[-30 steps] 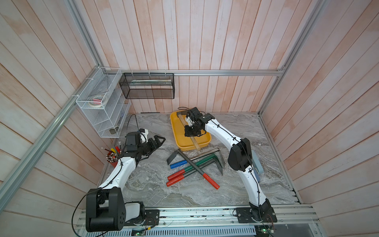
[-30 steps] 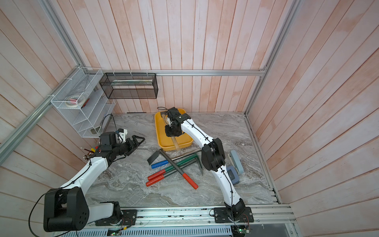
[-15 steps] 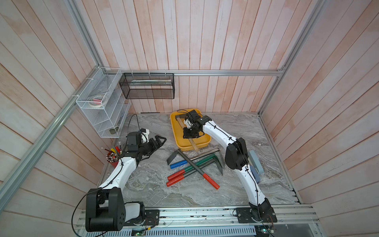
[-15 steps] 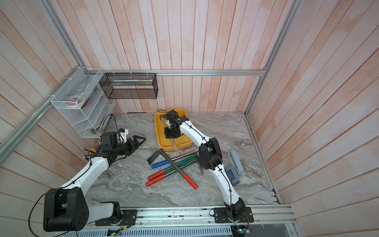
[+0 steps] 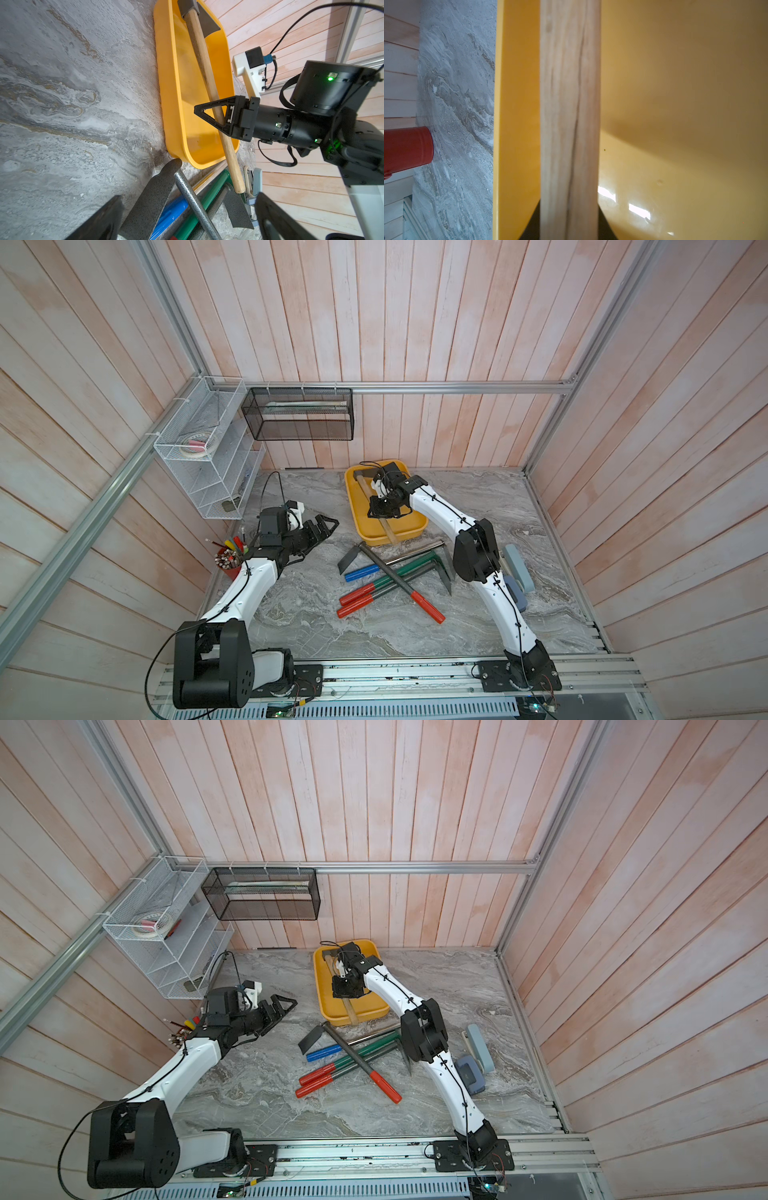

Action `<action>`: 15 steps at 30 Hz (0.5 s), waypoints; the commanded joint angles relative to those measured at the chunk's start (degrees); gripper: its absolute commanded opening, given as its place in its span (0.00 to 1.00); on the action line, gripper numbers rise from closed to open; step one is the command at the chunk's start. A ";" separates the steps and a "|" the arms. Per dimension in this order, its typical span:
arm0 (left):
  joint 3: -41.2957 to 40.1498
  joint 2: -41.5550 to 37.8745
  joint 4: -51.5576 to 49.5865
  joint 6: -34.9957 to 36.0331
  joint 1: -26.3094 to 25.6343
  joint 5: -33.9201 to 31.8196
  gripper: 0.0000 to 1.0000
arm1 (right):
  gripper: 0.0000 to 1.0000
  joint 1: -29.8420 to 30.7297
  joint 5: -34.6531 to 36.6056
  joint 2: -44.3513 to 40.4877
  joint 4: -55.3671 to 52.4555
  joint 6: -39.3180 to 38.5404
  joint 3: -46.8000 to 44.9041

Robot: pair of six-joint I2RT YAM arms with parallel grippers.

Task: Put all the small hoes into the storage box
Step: Place the hoe in the storage box.

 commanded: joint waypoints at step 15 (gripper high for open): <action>-0.76 0.70 0.06 0.48 -0.35 -0.58 1.00 | 0.00 -0.61 -0.13 2.65 6.07 0.53 2.87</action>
